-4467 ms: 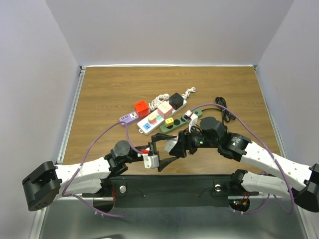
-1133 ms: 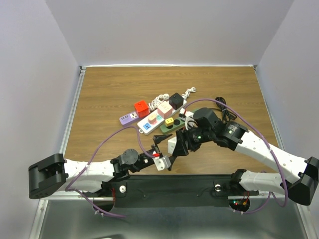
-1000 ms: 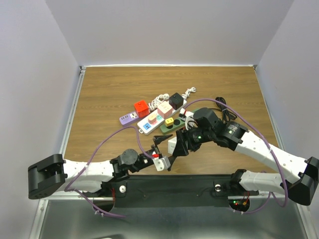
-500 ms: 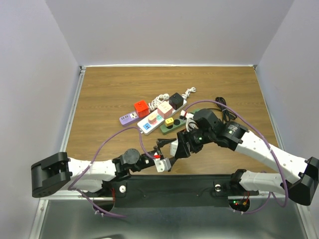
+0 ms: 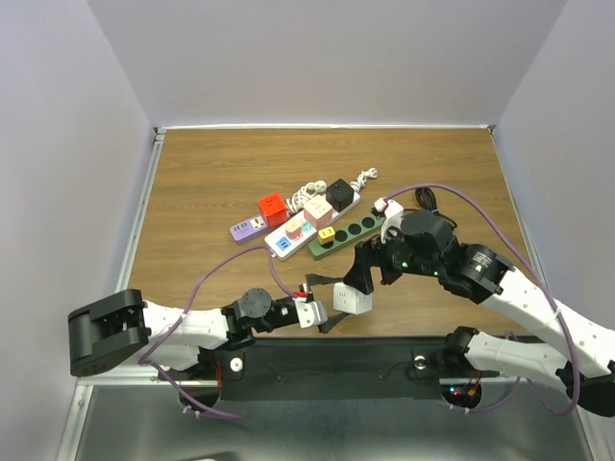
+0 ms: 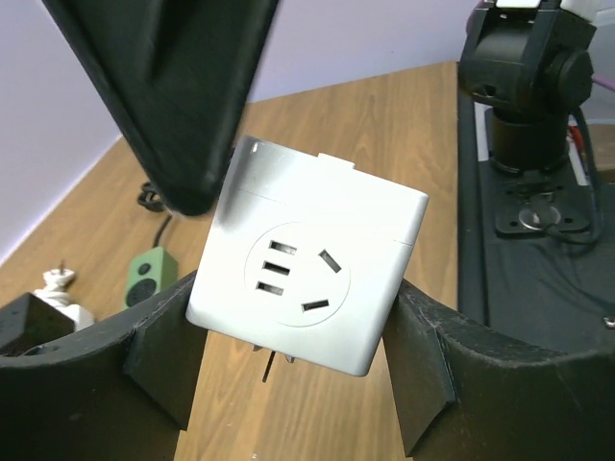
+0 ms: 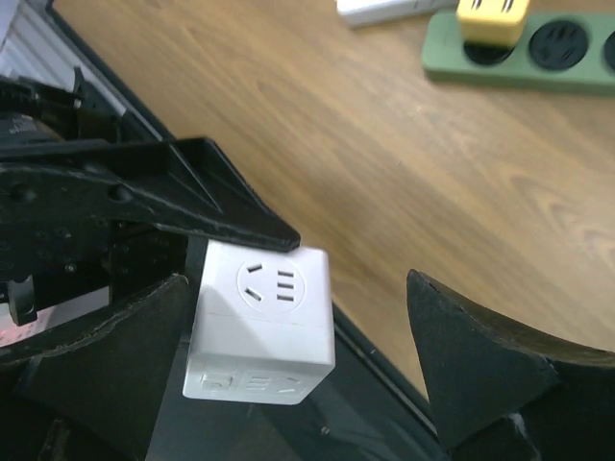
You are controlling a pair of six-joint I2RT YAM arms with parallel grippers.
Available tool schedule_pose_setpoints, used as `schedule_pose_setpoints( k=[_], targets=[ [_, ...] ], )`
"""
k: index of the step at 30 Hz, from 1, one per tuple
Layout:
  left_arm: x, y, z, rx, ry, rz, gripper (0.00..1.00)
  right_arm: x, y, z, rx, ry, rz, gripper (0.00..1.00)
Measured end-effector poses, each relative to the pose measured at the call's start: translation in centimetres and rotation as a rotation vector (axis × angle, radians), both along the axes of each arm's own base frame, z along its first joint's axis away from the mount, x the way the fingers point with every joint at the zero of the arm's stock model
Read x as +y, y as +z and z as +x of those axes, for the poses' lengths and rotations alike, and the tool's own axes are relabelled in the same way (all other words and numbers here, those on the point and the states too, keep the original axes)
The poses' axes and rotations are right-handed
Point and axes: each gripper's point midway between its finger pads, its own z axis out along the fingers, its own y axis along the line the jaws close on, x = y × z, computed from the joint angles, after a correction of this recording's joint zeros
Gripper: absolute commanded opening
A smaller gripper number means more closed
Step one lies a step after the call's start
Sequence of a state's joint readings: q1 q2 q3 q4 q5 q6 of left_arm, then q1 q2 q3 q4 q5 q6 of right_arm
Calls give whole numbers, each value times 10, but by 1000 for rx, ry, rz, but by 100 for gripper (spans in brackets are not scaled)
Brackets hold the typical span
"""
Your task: Insert the plug
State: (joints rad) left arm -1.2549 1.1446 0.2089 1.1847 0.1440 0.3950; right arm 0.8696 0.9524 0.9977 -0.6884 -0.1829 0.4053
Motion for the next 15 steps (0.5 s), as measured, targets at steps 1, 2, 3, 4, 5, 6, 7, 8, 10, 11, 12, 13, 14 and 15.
schedule_pose_setpoints(
  k=[1,2,3,4,5,6,7,8,10,11,12,13,14,15],
  targets=[
    [0,-2,0,20,-3,1,0,-2,4,3,-31,-9,5,100],
    [0,-4,0,32,-3,3,0,-4,8,5,-60,-13,9,100],
    [0,-7,2,57,-8,8,0,-6,11,7,-81,-14,10,100],
    [0,-10,3,81,-13,12,0,-8,16,8,-118,-9,15,100],
    [1,-15,9,121,-12,16,0,-11,22,8,-153,-1,26,100],
    [2,-17,11,146,-21,18,0,-13,29,8,-207,17,45,100],
    [5,-20,18,177,-16,18,0,-15,33,6,-236,25,64,100],
    [7,-22,24,209,-12,15,0,-16,36,3,-265,47,81,100],
    [12,-23,32,280,-24,-1,0,-17,36,-3,-299,86,102,100],
    [13,-23,31,317,-43,-11,0,-17,35,-6,-309,103,108,100],
    [13,-22,28,339,-69,-14,0,-16,34,-8,-319,125,112,100],
    [12,-20,24,363,-99,-19,0,-15,34,-8,-323,133,113,99],
    [11,-18,18,396,-139,-23,0,-14,32,-9,-326,147,111,100],
    [10,-17,13,421,-170,-24,0,-13,31,-10,-330,161,111,100]
  ],
)
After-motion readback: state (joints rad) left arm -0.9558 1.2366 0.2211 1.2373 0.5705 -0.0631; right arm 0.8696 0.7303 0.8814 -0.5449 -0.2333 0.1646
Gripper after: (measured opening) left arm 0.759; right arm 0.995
